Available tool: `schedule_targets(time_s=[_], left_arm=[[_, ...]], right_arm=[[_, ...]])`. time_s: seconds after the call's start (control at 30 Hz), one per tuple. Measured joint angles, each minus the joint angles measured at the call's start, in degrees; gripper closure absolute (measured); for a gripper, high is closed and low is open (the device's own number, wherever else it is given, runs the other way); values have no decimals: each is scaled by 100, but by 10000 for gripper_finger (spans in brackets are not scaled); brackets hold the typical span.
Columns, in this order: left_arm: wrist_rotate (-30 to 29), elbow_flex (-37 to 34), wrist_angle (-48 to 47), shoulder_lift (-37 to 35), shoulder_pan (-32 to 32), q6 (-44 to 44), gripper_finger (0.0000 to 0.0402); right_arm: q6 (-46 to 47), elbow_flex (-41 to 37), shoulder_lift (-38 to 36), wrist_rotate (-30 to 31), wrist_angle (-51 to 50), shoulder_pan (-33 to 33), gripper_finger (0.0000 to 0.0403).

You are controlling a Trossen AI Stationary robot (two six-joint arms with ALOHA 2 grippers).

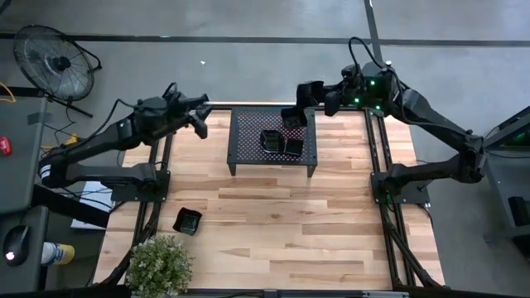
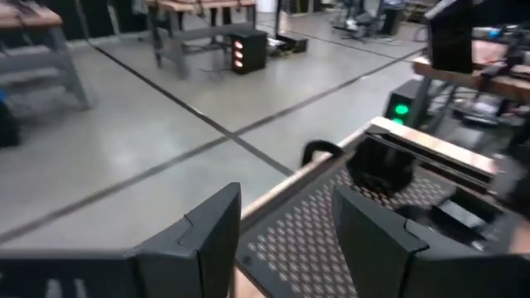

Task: Pick & Place Mini shaped plates
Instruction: Stack the black distorted square plate on top of the other black distorted square plates on the shelf

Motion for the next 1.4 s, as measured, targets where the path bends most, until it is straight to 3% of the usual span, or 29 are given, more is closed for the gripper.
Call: schedule_targets(time_s=[0.43, 0.67, 0.93, 1.07, 1.27, 1.4], left_arm=[[826, -436, -69, -301, 0, -278, 215], [1127, -436, -272, -307, 0, -449, 215], [1422, -436, -401, -298, -2, -354, 215], [1420, -436, -417, -307, -2, -254, 215], [1581, -436, -523, -307, -2, -287, 215], [1600, -436, -510, -307, -2, -401, 215]], right_arm=[[1105, -2, 740, -1035, -201, -127, 403], [1495, -3, 798, -1548, -930, -513, 403], [1475, 37, 1128, -2721, -750, -965, 403], [1096, 800, 1717, -2740, -1240, -976, 403], [228, 2663, 2821, -2603, -3493, -1042, 403], [143, 3419, 3328, -2416, -4075, -1084, 403]])
